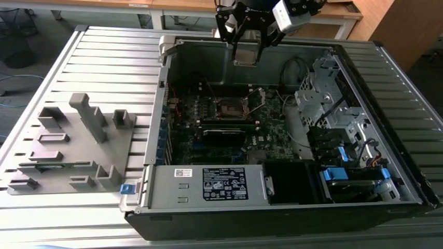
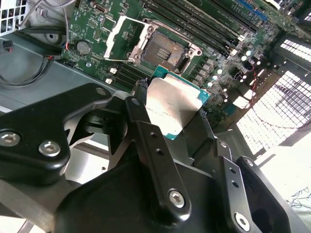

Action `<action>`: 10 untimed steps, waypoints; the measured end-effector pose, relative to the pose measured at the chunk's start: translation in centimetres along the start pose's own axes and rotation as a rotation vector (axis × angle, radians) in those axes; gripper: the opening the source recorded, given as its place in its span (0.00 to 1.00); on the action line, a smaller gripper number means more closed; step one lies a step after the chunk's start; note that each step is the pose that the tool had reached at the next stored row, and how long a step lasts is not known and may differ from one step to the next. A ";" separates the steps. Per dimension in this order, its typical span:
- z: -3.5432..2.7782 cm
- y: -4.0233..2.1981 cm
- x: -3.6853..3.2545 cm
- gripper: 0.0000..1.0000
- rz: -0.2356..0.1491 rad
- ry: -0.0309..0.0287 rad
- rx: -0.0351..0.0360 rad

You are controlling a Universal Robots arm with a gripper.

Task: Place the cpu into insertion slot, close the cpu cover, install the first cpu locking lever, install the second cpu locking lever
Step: 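Place the cpu into insertion slot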

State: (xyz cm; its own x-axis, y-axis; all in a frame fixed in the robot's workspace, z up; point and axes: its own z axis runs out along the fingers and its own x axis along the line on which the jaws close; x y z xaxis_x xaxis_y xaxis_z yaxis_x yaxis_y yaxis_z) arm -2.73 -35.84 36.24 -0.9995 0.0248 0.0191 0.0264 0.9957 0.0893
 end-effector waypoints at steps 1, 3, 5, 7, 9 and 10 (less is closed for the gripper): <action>0.00 0.00 0.00 0.54 0.000 -0.0001 -0.0001; 0.07 0.00 0.00 0.54 0.000 -0.0002 -0.0004; 0.23 -0.03 0.00 0.54 0.000 -0.0003 0.0000; 0.44 -0.04 -0.01 0.54 0.000 -0.0006 0.0004; 0.70 -0.06 -0.01 0.54 0.000 -0.0011 0.0009; 0.86 -0.08 -0.02 0.54 0.000 -0.0014 0.0010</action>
State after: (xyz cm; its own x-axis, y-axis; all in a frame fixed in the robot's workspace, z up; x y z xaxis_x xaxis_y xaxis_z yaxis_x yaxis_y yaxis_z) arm -2.73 -35.84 35.38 -0.9995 0.0248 0.0177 0.0262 0.9957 0.0883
